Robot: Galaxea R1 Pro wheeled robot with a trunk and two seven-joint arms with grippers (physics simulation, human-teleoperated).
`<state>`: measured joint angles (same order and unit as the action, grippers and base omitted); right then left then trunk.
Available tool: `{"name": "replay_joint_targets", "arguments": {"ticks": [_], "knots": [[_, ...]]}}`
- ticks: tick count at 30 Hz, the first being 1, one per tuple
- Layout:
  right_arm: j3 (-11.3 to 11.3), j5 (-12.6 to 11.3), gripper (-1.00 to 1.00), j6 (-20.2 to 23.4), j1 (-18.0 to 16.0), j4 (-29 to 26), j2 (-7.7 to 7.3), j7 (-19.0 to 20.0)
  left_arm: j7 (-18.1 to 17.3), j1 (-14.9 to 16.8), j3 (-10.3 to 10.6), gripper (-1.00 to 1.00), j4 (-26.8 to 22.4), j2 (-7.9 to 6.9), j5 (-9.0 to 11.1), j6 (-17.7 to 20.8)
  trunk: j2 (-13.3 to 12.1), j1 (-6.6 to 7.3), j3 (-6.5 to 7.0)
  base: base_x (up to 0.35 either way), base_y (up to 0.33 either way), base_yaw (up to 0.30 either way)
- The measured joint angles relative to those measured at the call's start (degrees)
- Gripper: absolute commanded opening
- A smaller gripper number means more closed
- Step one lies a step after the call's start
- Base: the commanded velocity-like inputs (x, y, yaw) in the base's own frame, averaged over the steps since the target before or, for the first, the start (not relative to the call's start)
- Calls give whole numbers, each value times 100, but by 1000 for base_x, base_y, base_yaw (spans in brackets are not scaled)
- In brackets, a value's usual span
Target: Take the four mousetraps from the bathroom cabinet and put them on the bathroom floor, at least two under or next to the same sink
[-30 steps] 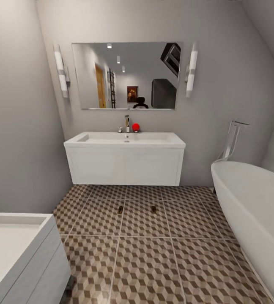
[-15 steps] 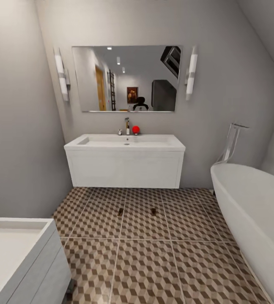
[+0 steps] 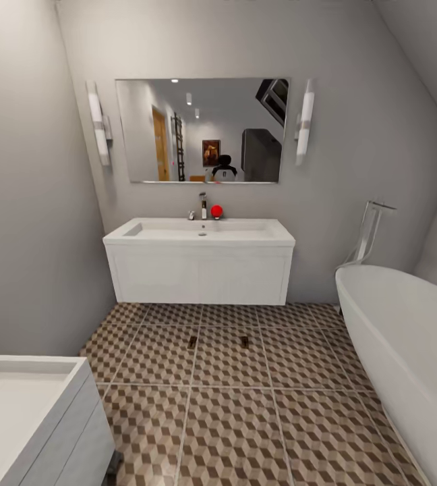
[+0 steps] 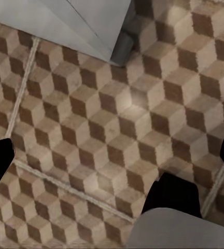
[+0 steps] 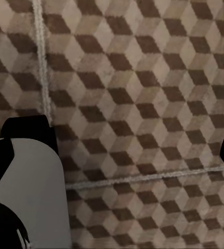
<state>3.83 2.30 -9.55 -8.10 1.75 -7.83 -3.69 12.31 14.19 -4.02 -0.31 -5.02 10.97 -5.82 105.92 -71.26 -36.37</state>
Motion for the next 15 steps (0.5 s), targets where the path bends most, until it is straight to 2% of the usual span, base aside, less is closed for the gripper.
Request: {"name": "replay_joint_targets", "arguments": {"ticks": [5, 15], "knots": [[1, -33, 100, -12, 77, 0, 25, -1, -1, -122, 0, 100, 0, -9, 0, 0, -201, 110, 90, 0, 0, 0], [3, -328, 100, -4, 110, 0, 29, -6, -1, -292, 0, 100, 0, -22, 0, -8, -602, 329, 270, 0, 0, 0]]}}
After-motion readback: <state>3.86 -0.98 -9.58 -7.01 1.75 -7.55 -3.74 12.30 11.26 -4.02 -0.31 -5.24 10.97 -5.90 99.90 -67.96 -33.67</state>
